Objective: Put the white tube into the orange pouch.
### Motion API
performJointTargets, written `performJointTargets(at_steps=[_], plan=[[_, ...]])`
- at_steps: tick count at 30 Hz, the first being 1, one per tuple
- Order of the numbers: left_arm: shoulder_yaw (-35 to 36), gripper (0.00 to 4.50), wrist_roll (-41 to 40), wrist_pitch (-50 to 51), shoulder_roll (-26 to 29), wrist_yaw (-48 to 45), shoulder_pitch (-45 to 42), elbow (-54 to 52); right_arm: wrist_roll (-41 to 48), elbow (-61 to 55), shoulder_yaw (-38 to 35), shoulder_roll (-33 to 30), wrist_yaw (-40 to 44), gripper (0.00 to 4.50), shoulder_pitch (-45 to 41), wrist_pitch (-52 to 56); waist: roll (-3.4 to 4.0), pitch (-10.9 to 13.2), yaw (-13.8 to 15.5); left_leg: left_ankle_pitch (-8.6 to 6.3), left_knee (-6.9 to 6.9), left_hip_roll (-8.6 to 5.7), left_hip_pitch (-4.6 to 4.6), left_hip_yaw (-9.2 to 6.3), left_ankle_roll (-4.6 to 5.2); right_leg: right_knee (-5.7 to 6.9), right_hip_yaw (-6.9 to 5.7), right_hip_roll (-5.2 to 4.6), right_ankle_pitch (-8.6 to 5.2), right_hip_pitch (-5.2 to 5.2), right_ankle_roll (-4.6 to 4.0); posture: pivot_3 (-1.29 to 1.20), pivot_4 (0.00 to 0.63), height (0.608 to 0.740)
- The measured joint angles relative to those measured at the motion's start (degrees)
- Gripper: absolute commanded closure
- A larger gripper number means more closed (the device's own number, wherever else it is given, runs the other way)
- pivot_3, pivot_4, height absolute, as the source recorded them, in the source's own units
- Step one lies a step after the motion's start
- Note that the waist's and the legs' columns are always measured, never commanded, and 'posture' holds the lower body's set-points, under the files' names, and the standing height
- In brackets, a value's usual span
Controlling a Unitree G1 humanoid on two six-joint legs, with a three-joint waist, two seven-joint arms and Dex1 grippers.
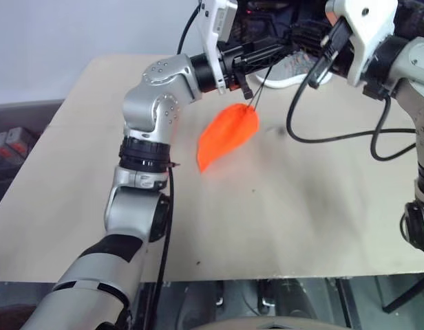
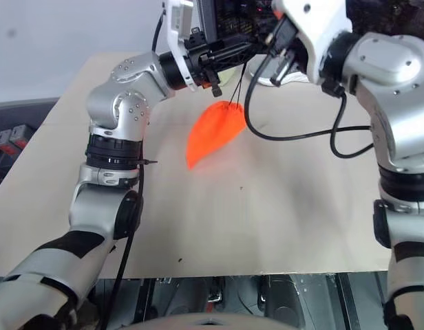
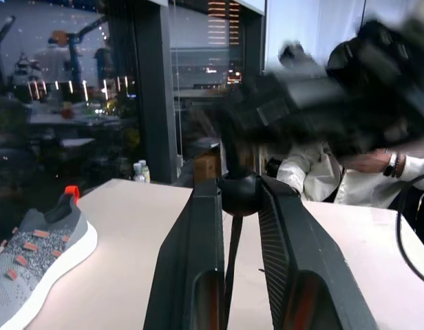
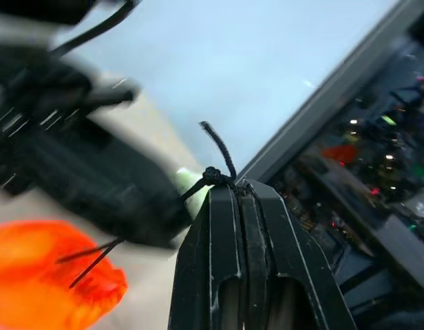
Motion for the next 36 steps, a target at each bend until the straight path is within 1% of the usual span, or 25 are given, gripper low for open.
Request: performJointTargets(at_steps=[1,3,6,8,14,18,20,22,23,24,25,26,28,29,30,31,32,33,34,36], plan=[[-0.2,4.31,0.6,0.0,0.4,-0.1,0.9,0.0,-0.3,0.9,-0.4,0.5,-1.0,4.5,-0.8,-0.3,0.01,0.0,-0.1,0.0,-0.01,0.0,0.02,0.01,0.0,0.01,0.01,0.0,0.03,0.0,-0.05,0.0,0.15,0.74],[-2.1,4.31,3.2,-0.9,2.1,-0.4,6.0,0.0,-0.9,2.9,-2.0,1.6,-3.7,4.5,-2.5,-1.2,0.02,0.0,-0.4,0.0,-0.02,0.0,0.02,0.01,0.0,0.03,0.02,0.0,0.1,0.0,-0.16,0.0,0.15,0.74],[-3.8,4.31,6.0,-1.2,2.7,0.3,12.8,0.7,-1.8,4.2,-3.6,1.7,-6.0,4.5,-3.0,-2.1,0.0,0.0,-0.6,0.0,-0.02,0.0,-0.03,0.0,0.0,0.0,-0.01,-0.01,0.1,0.0,-0.17,0.0,0.15,0.74],[-4.2,4.31,6.9,-1.9,2.6,1.4,15.1,0.7,-2.0,5.4,-3.8,1.7,-6.5,4.5,-3.0,-2.1,-0.03,0.0,-0.6,0.0,0.0,0.0,-0.07,0.01,0.0,-0.01,0.0,-0.02,0.11,-0.03,-0.17,0.0,0.15,0.74],[-4.2,4.31,8.8,-4.6,2.0,4.3,15.5,0.3,-2.7,6.8,-4.1,1.0,-7.9,4.5,-3.0,-2.4,-0.02,0.0,-0.9,0.0,-0.01,0.01,-0.02,0.01,0.0,0.01,0.01,-0.03,0.11,-0.02,-0.17,0.0,0.15,0.74],[-4.5,4.31,10.7,-7.8,0.5,5.5,11.6,5.7,-3.4,7.0,-5.0,-1.3,-8.8,4.5,-2.0,-3.1,-0.02,0.0,-0.8,0.0,0.0,0.0,-0.02,0.01,0.0,0.0,-0.01,-0.03,0.1,-0.01,-0.16,0.0,0.15,0.74],[-4.7,4.31,11.7,-9.3,0.0,5.2,10.2,7.5,-4.1,6.5,-6.6,-3.3,-9.1,4.5,0.8,-3.4,-0.04,0.0,-0.7,-0.01,-0.02,-0.02,-0.03,0.01,0.01,-0.04,-0.01,-0.04,0.1,0.02,-0.16,0.0,0.15,0.74],[-5.9,4.31,12.8,-11.4,-2.2,4.5,9.8,10.6,-4.6,5.3,-9.3,-5.2,-9.9,4.5,6.6,-2.3,-0.04,0.0,-0.6,-0.01,-0.03,-0.09,-0.04,0.03,0.01,-0.04,0.02,-0.08,0.1,0.01,-0.16,0.0,0.15,0.74],[-6.6,4.31,13.1,-11.7,-3.0,4.2,9.8,11.7,-4.7,5.0,-9.9,-5.3,-10.2,4.5,8.1,-1.8,-0.04,0.0,-0.5,-0.01,-0.03,-0.09,-0.03,0.02,0.02,-0.02,0.01,-0.08,0.1,0.01,-0.16,0.0,0.15,0.74],[-7.4,3.29,13.7,-12.3,-4.6,3.7,9.8,13.7,-4.7,3.6,-11.1,-5.5,-10.7,4.5,10.7,-0.5,-0.04,0.0,-0.5,-0.01,-0.06,-0.1,-0.04,0.06,0.02,-0.03,0.04,-0.07,0.1,-0.02,-0.15,0.0,0.15,0.74],[-8.2,3.02,14.2,-13.2,-6.0,3.6,9.8,15.6,-4.6,1.9,-12.2,-5.5,-11.2,4.5,13.3,0.6,-0.04,0.0,-0.5,-0.01,-0.04,-0.09,-0.02,0.02,0.02,-0.01,0.01,-0.06,0.1,0.0,-0.14,0.0,0.15,0.74],[-8.9,2.57,14.9,-13.6,-6.6,3.5,9.9,17.3,-4.5,0.8,-12.9,-5.5,-11.5,4.5,15.2,1.5,-0.03,0.0,-0.5,-0.01,-0.05,-0.08,-0.03,0.04,0.01,0.0,0.02,-0.05,0.1,-0.03,-0.15,0.0,0.15,0.74],[-8.9,1.58,15.1,-14.7,-7.0,3.0,11.0,19.3,-4.0,-3.3,-15.3,-5.4,-11.7,3.88,22.2,3.0,-0.04,0.0,-0.9,-0.01,-0.09,0.02,-0.01,0.07,0.0,-0.01,0.06,0.02,0.09,-0.06,-0.14,0.0,0.15,0.74],[-8.8,1.17,15.1,-14.8,-6.8,2.8,11.5,19.5,-3.9,-3.9,-15.5,-5.1,-11.7,3.56,24.9,3.3,-0.04,0.0,-1.1,-0.01,-0.09,0.04,-0.01,0.12,0.0,0.01,0.1,0.02,0.09,-0.1,-0.14,0.0,0.15,0.74],[-8.5,0.67,15.0,-14.9,-6.6,2.7,11.8,19.4,-3.9,-4.1,-15.6,-4.8,-11.7,3.08,27.0,3.6,-0.03,0.1,-1.2,0.0,-0.11,0.06,0.01,0.16,0.0,0.02,0.15,0.03,0.09,-0.13,-0.13,0.0,0.15,0.74],[-7.8,0.49,14.6,-14.9,-5.8,2.2,12.9,17.9,-3.8,-5.2,-15.7,-4.5,-11.4,2.86,31.6,3.5,-0.03,0.1,-1.3,0.0,-0.1,0.1,0.02,0.18,0.0,0.03,0.16,0.04,0.0,-0.14,0.02,0.0,0.15,0.74],[-7.4,0.03,14.6,-14.9,-5.4,1.9,13.3,17.4,-3.7,-5.2,-15.7,-4.3,-11.2,2.23,32.7,3.5,-0.02,0.1,-1.3,0.0,-0.09,0.1,0.04,0.2,0.0,0.04,0.2,0.05,-0.01,-0.15,0.02,0.0,0.15,0.74],[-6.6,0.0,14.1,-14.8,-4.6,1.8,14.3,15.9,-3.7,-5.9,-15.8,-4.0,-11.0,2.02,35.0,3.1,-0.02,0.1,-1.3,0.0,-0.1,0.1,0.04,0.22,0.0,0.04,0.23,0.06,-0.01,-0.17,0.03,0.0,0.15,0.74],[-5.8,0.0,13.3,-14.6,-3.2,1.6,16.6,11.8,-3.6,-8.3,-16.2,-3.9,-10.5,1.66,39.2,2.1,-0.02,0.0,-1.3,0.0,-0.11,0.14,0.03,0.21,-0.01,0.04,0.24,0.06,-0.01,-0.18,0.02,0.0,0.15,0.74],[-3.1,0.0,12.0,-14.0,1.2,1.3,21.0,5.9,-2.8,-11.9,-16.7,-3.4,-9.2,0.65,47.3,1.2,-0.02,0.0,-1.3,-0.01,-0.14,0.15,0.03,0.2,-0.02,0.05,0.3,0.08,0.04,-0.2,-0.07,0.0,0.15,0.74]])
